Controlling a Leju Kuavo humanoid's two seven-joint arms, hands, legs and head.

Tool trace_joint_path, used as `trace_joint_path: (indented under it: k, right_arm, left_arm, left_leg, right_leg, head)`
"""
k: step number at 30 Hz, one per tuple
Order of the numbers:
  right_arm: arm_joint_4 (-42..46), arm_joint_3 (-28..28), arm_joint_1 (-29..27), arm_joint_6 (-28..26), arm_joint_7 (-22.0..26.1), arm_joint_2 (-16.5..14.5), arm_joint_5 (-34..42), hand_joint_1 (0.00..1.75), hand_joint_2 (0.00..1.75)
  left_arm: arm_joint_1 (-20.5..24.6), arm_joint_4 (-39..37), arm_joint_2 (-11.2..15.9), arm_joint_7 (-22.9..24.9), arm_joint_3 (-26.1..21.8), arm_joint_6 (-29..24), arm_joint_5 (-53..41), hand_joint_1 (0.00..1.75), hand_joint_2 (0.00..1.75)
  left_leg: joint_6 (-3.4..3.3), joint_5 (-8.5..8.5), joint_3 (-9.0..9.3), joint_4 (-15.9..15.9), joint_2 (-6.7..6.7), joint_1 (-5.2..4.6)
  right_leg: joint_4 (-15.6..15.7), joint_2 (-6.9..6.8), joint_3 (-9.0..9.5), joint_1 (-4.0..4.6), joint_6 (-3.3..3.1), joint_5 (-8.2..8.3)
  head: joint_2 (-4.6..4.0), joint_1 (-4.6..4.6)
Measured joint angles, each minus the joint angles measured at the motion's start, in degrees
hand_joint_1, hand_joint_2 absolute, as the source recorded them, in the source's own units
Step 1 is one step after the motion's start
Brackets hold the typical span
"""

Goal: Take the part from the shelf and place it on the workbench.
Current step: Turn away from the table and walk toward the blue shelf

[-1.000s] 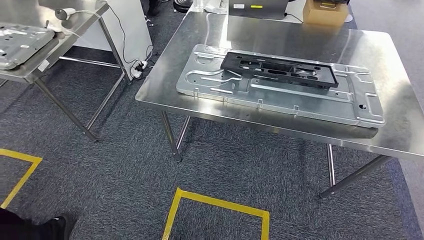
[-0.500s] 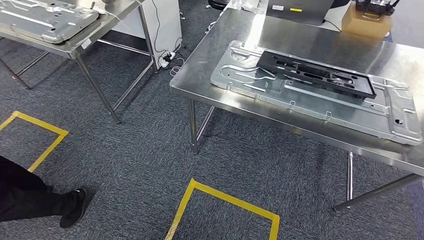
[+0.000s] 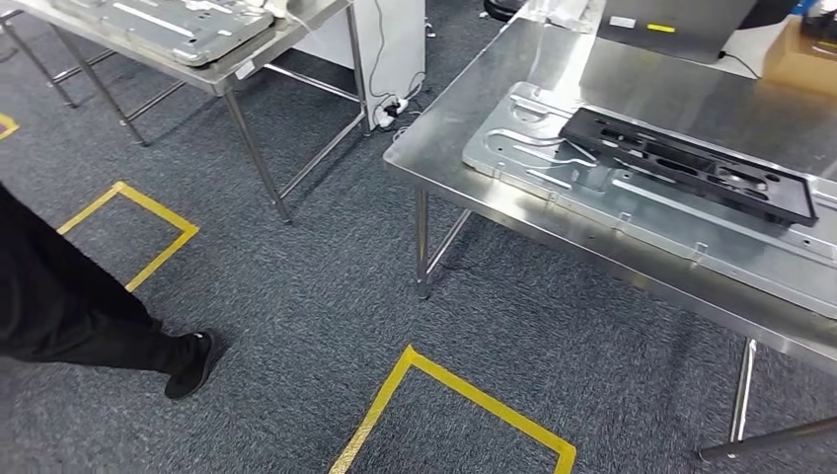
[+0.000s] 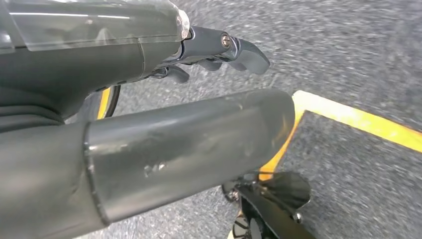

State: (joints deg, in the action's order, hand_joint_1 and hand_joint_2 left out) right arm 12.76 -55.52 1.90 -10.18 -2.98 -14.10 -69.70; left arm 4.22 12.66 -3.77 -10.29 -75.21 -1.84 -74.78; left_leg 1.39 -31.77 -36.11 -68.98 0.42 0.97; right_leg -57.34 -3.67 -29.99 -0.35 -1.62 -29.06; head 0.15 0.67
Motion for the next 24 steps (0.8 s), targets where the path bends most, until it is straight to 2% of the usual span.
trace_joint_path:
  k: [2,3,4,6,7,8,10,11,12,13,14,15,17,18,19,21,22,24]
  right_arm:
    - [-0.1,0.0,0.0,0.3,-0.4,0.0,0.0,0.0,0.0]
    - [-0.1,0.0,0.1,0.6,-0.7,0.0,-0.1,0.0,0.0]
    - [-0.1,0.0,0.1,0.8,-1.0,0.0,-0.2,0.0,0.0]
    - [-0.1,0.0,0.3,1.2,-1.6,0.0,-0.3,0.0,0.0]
    - [-0.1,0.0,0.4,1.4,-1.8,0.0,-0.4,0.0,0.0]
    - [-0.1,0.0,0.4,1.6,-1.9,0.0,-0.4,0.0,0.0]
    - [-0.1,0.0,0.4,2.0,-2.0,0.1,-0.4,0.0,0.0]
    - [-0.1,0.0,0.4,2.1,-2.0,0.2,-0.4,0.0,0.0]
    - [-0.1,0.0,0.4,2.1,-2.0,0.2,-0.4,0.0,0.0]
    - [-0.1,0.0,0.5,2.2,-1.9,0.3,-0.4,0.0,0.0]
    - [-0.1,0.0,0.5,2.3,-1.9,0.3,-0.4,0.0,0.0]
    - [-0.1,0.0,0.5,2.4,-1.8,0.3,-0.4,0.0,0.0]
    - [-0.1,0.0,0.5,2.7,-1.8,0.5,-0.4,0.0,0.0]
    - [-0.1,0.0,0.5,2.8,-1.8,0.5,-0.5,0.0,0.0]
    - [-0.1,0.0,0.5,2.9,-1.8,0.5,-0.6,0.0,0.0]
    - [-0.1,0.0,0.7,3.0,-1.8,0.5,-0.7,0.0,0.0]
    - [-0.1,0.0,0.7,3.0,-1.8,0.5,-0.8,0.0,0.0]
    - [-0.1,0.0,0.7,3.0,-1.8,0.5,-0.9,0.0,0.0]
  left_arm:
    - [0.2,0.0,0.1,0.0,0.0,0.0,0.0,0.0,0.0]
    - [0.3,0.0,0.1,0.0,0.0,0.0,0.0,0.0,0.0]
    - [0.3,0.0,0.1,0.0,0.0,-0.1,0.0,0.0,0.0]
    - [0.1,0.0,0.1,0.1,0.0,-0.1,0.0,0.0,0.0]
    - [0.0,0.0,0.1,0.1,0.0,-0.1,-0.1,0.0,0.0]
    - [0.0,0.0,0.1,0.1,0.0,-0.2,-0.1,0.0,0.0]
    - [0.1,0.0,0.1,0.1,0.0,-0.2,-0.2,0.0,0.0]
    - [0.2,0.0,0.1,0.0,0.0,-0.2,-0.2,0.0,0.0]
    - [0.2,0.0,0.1,0.0,0.0,-0.2,-0.2,0.0,0.0]
    - [0.2,0.0,0.1,0.0,0.0,-0.2,-0.1,0.0,0.0]
    - [0.1,0.0,0.1,0.0,0.0,-0.2,-0.1,0.0,0.0]
    - [0.1,0.0,0.1,0.0,0.0,-0.2,-0.1,0.0,0.0]
    - [0.2,0.0,0.1,0.0,0.0,-0.2,0.1,0.0,0.0]
    - [0.3,0.0,0.0,0.0,0.0,-0.3,0.2,0.0,0.0]
    - [0.3,0.0,0.0,0.0,0.0,-0.3,0.2,0.0,0.0]
    - [0.2,0.0,0.0,0.1,0.0,-0.4,0.3,0.0,0.0]
    - [0.1,0.0,0.0,0.1,0.0,-0.5,0.4,0.0,0.0]
    - [0.1,0.0,0.0,0.2,0.0,-0.6,0.4,0.0,0.0]
  left_leg:
    - [-0.48,2.53,4.13,7.7,2.26,-0.25]
    - [-0.91,3.04,5.25,10.1,3.01,-0.44]
    - [-1.35,2.98,5.45,10.9,3.27,-0.66]
    - [-2.25,3.32,5.23,11.2,2.2,-0.62]
    - [-2.66,3.57,5.19,11.4,1.73,-0.48]
    - [-3.12,3.89,5.18,11.6,1.26,-0.31]
    - [-3.76,4.37,4.87,11.8,0.23,-0.19]
    - [-3.91,4.51,4.66,11.8,-0.35,-0.21]
    - [-3.97,4.6,4.53,11.8,-1.01,-0.23]
    - [-3.97,4.65,4.48,11.7,-1.71,-0.25]
    - [-3.94,4.69,4.5,11.7,-2.49,-0.25]
    - [-3.89,4.68,4.56,11.6,-3.33,-0.25]
    - [-3.6,4.62,4.44,11.2,-4.94,-0.3]
    - [-3.3,4.64,4.21,11.0,-5.61,-0.32]
    - [-2.9,4.71,3.9,10.9,-6.27,-0.3]
    - [-1.99,5.03,3.37,11.0,-7.56,-0.2]
    - [-1.63,4.93,3.14,10.8,-7.32,-0.22]
    - [-1.13,2.94,1.72,7.9,-4.7,-0.34]
  right_leg:
    - [-0.4,-1.11,-0.04,0.25,0.46,-0.3]
    - [-0.6,-1.61,-0.04,0.41,0.77,-0.42]
    - [-0.6,-2.08,-0.02,0.55,1.05,-0.47]
    - [-0.6,-2.75,0.11,0.57,1.59,-0.52]
    - [-1.0,-2.09,0.02,0.5,1.9,-0.98]
    - [-2.4,-0.83,-0.5,0.4,2.19,-2.1]
    - [-8.6,2.25,-3.19,0.17,2.6,-6.06]
    - [-12.7,3.03,-5.04,0.1,2.67,-8.06]
    - [-16.0,3.32,-6.52,0.08,2.71,-9.21]
    - [-17.5,3.44,-7.19,0.07,2.71,-9.2]
    - [-16.4,3.56,-6.63,0.05,2.65,-7.87]
    - [-13.2,3.95,-5.05,0.01,2.51,-5.63]
    - [-4.9,6.64,-1.24,-0.19,2.08,-1.82]
    - [-2.3,7.85,-0.12,-0.23,1.91,-1.01]
    - [-1.2,8.66,0.29,-0.2,1.74,-0.95]
    - [-0.8,7.81,0.29,-0.17,1.31,-0.91]
    - [-0.5,7.09,0.39,-0.27,0.93,-0.73]
    - [0.2,5.39,0.62,-0.52,0.17,-0.34]
  head:
    - [0.0,0.02]
    - [0.0,0.03]
    - [0.0,0.04]
    - [0.0,0.04]
    - [0.0,0.05]
    - [0.0,0.05]
    - [0.0,0.06]
    - [0.0,0.06]
    - [0.0,0.06]
    - [0.0,0.05]
    - [0.0,0.05]
    - [0.0,0.05]
    - [0.0,0.05]
    - [0.0,0.05]
    - [0.0,0.06]
    - [0.0,0.05]
    - [0.0,0.04]
    - [0.0,-0.01]
